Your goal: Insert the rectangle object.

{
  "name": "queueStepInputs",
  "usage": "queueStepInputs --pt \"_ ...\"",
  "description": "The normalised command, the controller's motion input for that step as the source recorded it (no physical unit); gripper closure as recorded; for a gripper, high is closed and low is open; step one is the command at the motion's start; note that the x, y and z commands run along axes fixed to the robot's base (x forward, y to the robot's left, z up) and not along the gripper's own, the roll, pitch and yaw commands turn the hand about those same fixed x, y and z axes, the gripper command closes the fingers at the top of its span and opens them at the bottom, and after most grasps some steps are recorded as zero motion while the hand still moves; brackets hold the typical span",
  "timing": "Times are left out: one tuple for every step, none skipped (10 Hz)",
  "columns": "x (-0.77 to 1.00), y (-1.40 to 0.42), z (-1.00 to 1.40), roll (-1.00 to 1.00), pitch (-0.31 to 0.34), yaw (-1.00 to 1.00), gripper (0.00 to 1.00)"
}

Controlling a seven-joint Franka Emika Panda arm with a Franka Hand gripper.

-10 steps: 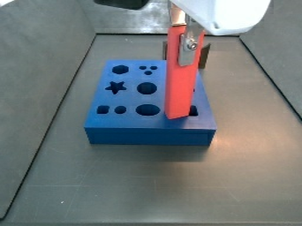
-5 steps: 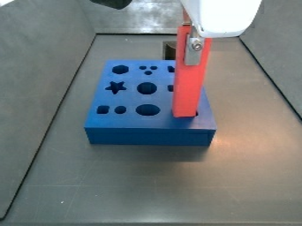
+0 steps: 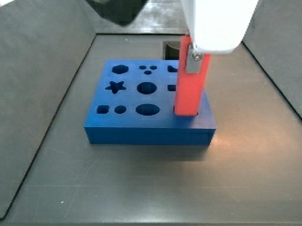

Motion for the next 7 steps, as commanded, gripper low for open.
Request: queueStepInputs --pt "0.0 0.04 -0.29 -0.02 -0.019 0.0 1.0" --pt "0.0 0.0 -0.27 -0.03 -0.024 0.0 1.0" --pt "0.0 0.0 -0.3 0.0 -0.033 0.0 1.0" --pt "-0.01 0.0 -0.33 0.0 -0.043 0.0 1.0" --pt "-0.03 0.0 -0.34 0.0 -0.059 0.0 1.0" --pt "0.0 0.0 -0.34 0.0 -0.05 0.0 1.0" --pt "0.0 0.0 -0.36 0.0 -0.037 0.0 1.0"
